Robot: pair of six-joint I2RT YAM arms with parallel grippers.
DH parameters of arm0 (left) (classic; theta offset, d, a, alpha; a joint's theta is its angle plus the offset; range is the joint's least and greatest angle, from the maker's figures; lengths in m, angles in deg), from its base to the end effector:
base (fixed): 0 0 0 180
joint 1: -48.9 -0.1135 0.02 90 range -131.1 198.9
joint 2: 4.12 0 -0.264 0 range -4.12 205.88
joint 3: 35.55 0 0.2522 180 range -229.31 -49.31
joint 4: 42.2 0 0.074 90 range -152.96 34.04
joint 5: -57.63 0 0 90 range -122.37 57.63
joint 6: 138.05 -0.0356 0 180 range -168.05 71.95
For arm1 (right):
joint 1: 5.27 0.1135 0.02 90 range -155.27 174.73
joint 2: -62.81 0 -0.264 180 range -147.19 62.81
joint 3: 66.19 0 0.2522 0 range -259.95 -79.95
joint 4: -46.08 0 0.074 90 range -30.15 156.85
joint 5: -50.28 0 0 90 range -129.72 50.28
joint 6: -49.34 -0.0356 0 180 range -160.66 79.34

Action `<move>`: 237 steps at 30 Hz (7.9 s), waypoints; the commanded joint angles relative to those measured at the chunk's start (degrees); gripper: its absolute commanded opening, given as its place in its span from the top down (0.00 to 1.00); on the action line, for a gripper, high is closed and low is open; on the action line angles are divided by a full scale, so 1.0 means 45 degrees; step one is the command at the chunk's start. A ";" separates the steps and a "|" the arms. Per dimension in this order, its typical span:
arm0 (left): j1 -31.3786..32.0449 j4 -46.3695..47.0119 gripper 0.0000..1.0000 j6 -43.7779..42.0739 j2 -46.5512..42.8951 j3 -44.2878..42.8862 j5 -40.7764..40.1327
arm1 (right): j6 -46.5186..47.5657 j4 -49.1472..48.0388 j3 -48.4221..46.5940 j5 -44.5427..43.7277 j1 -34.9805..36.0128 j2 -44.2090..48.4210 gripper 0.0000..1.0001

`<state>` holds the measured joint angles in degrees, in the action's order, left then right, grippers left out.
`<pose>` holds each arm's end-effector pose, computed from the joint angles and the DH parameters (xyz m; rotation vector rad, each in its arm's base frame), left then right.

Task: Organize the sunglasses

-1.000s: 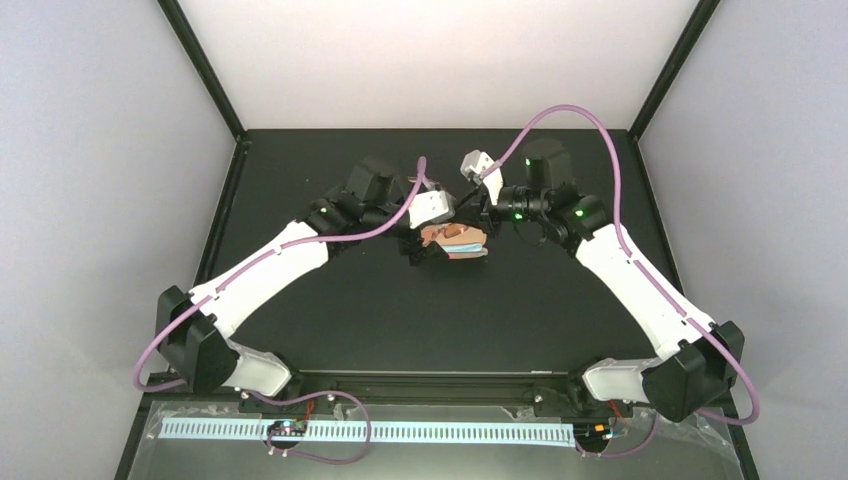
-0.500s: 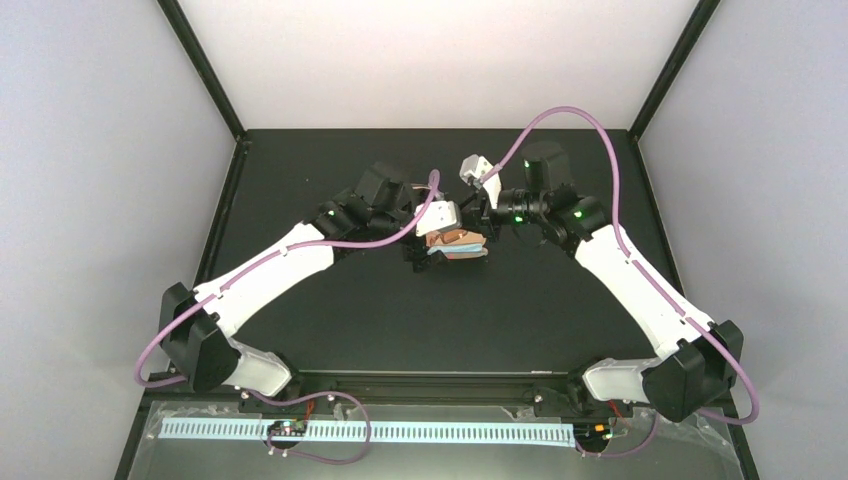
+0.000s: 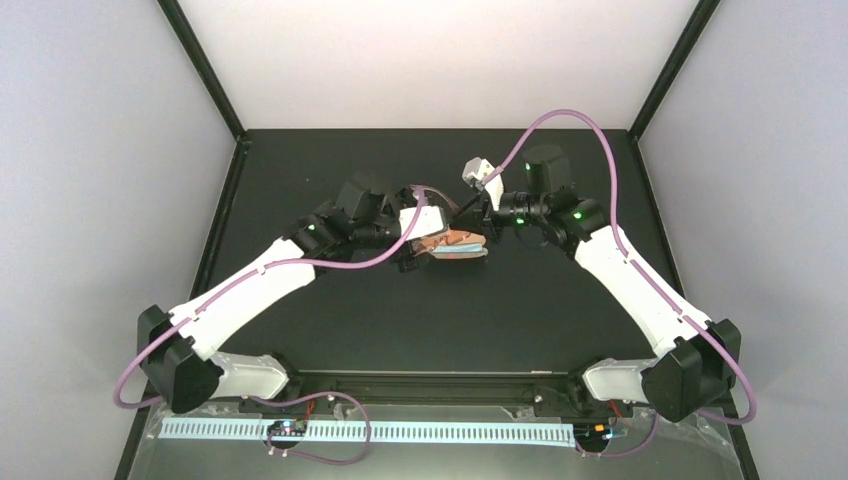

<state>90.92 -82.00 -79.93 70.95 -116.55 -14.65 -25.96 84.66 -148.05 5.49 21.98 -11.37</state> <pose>0.2100 -0.2038 0.3345 1.4384 1.6144 -0.4361 0.2400 0.1520 0.3503 -1.1664 1.7126 0.9596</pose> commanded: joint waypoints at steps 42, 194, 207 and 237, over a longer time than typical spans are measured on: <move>-0.2432 0.2722 0.13 0.5974 0.0196 0.0827 0.1963 | -0.0194 -0.0589 0.0158 -0.0288 -0.0296 0.0389 0.95; -0.3498 0.7215 0.81 0.6615 0.0349 0.3128 0.9047 | -0.2816 -0.2824 0.1351 -0.1045 -0.1757 0.0718 0.23; -0.3508 0.7195 0.80 0.6733 0.0444 0.3048 0.8715 | -0.1672 -0.2785 0.2113 -0.0662 -0.1757 0.1224 0.24; -0.3323 0.6556 0.78 0.7076 0.0821 0.2532 0.7803 | -0.2087 -0.2591 0.1496 -0.2098 -0.1279 0.1074 0.26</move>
<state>75.62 -52.17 -49.70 74.03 -101.60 22.59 -36.21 73.58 -142.96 -1.13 15.25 -7.58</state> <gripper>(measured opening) 0.427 0.743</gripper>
